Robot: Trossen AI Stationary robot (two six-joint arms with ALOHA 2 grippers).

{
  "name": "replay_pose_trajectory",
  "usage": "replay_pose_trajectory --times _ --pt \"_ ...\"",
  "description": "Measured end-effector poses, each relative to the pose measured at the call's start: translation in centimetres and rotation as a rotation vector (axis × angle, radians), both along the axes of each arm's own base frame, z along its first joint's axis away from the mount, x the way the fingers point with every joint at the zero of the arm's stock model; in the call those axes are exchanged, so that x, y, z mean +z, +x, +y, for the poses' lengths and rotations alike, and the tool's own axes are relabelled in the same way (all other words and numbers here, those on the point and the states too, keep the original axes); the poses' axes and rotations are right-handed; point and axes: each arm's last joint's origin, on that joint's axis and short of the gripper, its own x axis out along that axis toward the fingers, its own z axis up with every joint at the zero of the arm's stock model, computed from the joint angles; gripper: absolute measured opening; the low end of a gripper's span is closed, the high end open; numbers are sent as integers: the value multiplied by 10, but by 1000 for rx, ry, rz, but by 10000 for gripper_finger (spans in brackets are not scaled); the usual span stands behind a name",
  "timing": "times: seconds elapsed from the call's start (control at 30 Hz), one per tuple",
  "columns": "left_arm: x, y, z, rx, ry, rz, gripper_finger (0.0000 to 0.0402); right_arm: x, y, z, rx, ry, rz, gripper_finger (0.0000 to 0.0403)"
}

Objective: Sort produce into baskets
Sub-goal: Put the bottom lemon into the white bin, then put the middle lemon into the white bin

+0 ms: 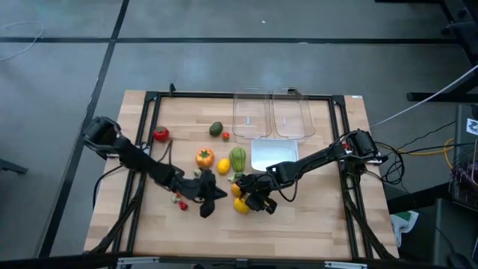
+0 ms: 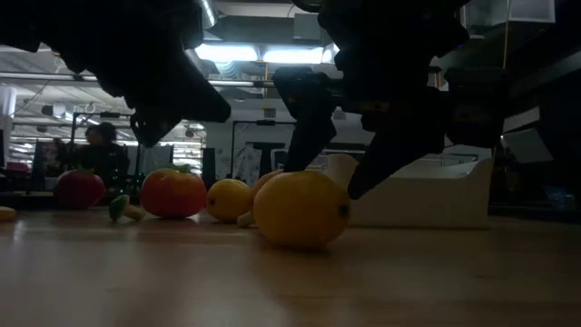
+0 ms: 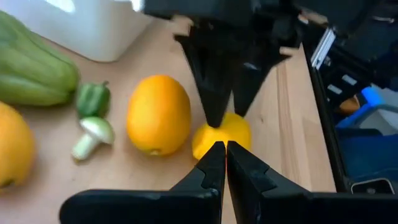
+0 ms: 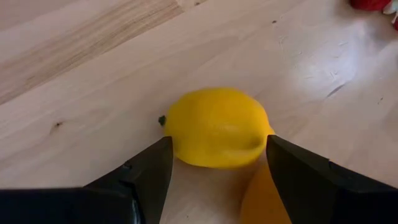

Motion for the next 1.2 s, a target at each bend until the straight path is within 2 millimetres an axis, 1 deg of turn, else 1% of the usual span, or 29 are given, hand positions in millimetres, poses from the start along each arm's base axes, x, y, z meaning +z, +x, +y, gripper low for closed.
replay_pose_trajectory --times 0.1,0.23,0.5,0.57,0.7,0.93,1.07,1.2 --pt "-3 3 -5 -11 5 11 13 0 0 0 0 0 0 255" --pt "-3 4 -6 -11 4 7 13 0 0 0 -35 8 10 255" --pt "-1 4 -5 -21 26 2 13 2 1 -2 -261 79 77 255" --pt "-1 4 -5 -25 35 5 13 6 3 -2 -310 95 90 255" --pt "-1 4 -5 -30 44 5 13 22 10 0 -411 167 128 255" --pt "-1 5 -3 -73 142 1 13 48 17 3 -592 294 228 255" --pt "-1 7 2 -87 199 1 13 57 20 5 -655 395 275 255" --pt "-1 8 5 -93 232 2 13 64 22 5 -696 437 277 255"
